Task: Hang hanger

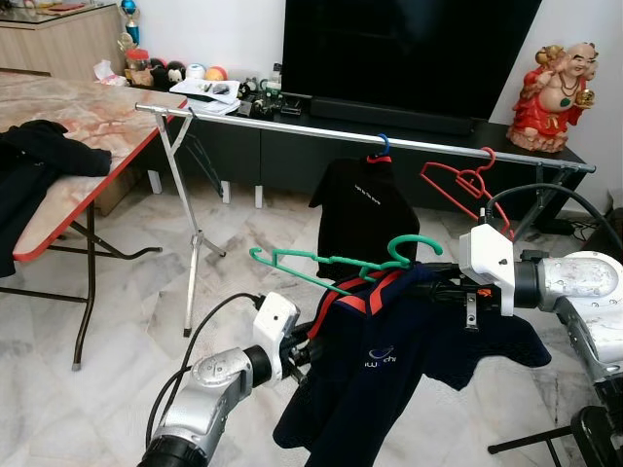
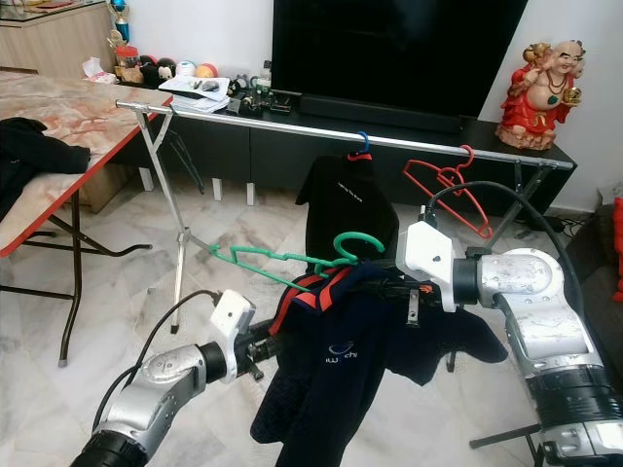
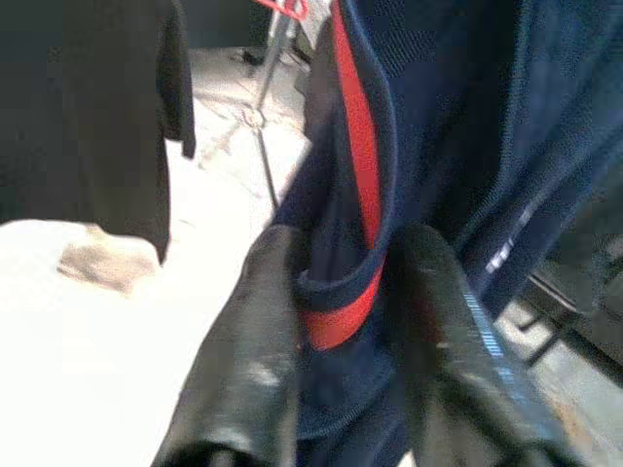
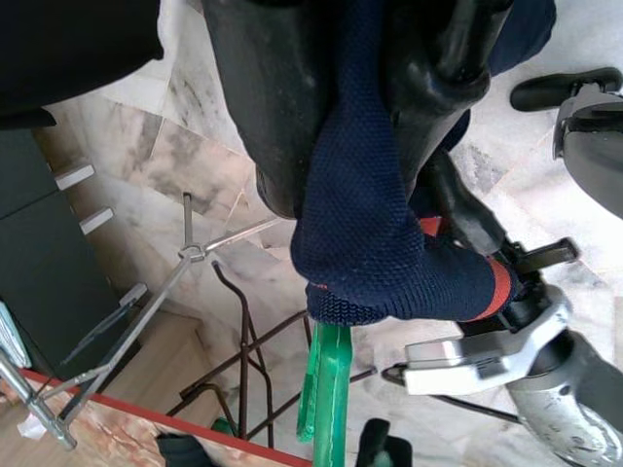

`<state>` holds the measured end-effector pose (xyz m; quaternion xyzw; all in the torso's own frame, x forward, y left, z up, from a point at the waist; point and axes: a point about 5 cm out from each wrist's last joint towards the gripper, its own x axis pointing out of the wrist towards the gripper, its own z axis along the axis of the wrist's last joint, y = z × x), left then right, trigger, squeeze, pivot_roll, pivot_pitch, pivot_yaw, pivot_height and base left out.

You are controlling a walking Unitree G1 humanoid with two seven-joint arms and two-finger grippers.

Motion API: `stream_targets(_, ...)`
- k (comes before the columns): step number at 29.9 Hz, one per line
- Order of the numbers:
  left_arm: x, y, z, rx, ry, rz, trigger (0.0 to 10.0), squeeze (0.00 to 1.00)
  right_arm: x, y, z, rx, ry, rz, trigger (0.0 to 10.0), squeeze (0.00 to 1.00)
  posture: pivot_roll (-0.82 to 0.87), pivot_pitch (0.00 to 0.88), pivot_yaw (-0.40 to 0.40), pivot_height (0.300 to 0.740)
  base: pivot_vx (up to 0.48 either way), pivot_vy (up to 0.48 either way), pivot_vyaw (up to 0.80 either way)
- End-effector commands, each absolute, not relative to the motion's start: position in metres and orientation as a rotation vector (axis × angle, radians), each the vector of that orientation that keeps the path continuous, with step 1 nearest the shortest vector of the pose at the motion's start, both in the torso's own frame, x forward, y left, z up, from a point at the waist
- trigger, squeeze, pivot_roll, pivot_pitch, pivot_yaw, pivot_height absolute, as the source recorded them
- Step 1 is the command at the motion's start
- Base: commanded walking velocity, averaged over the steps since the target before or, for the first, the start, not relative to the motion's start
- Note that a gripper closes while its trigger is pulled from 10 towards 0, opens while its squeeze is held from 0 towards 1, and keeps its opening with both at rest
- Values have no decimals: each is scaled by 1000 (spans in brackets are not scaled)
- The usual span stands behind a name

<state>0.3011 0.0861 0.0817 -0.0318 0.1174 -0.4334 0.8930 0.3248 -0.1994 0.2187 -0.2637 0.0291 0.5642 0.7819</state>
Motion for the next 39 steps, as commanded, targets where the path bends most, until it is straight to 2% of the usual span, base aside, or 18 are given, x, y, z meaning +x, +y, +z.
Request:
stream_targets(1, 300, 83, 86, -68, 230, -922, 0, 0, 326, -203, 223, -582, 44, 1197, 0, 0, 62, 0, -105, 740, 0, 0, 0)
stream_targets(15, 310, 85, 90, -75, 189, -808, 0, 0, 324, -200, 218, -576, 54, 1216, 0, 0, 62, 0, -105, 740, 0, 0, 0)
stream_targets(23, 318, 108, 86, -43, 209, -657, 0, 0, 324, -218, 195, -700, 198, 1174, 0, 0, 63, 0, -107, 740, 0, 0, 0)
stream_targets(28, 319, 120, 79, -30, 249, -587, 0, 0, 326, -232, 192, -618, 216, 1126, 0, 0, 61, 0, -109, 740, 0, 0, 0)
stream_targets(32, 318, 124, 75, -24, 281, -570, 0, 0, 321, -246, 186, -639, 270, 1131, 0, 0, 59, 0, -109, 740, 0, 0, 0)
stream_targets(35, 316, 126, 70, -14, 303, -563, 0, 0, 325, -251, 190, -581, 239, 1086, 0, 0, 56, 0, -109, 740, 0, 0, 0)
stream_targets(36, 316, 126, 69, -15, 311, -562, 0, 0, 326, -253, 194, -515, 203, 1073, 0, 0, 57, 0, -110, 740, 0, 0, 0)
stream_targets(39, 315, 124, 67, -12, 316, -567, 0, 0, 321, -256, 195, -420, 187, 1107, 0, 0, 61, 0, -110, 740, 0, 0, 0)
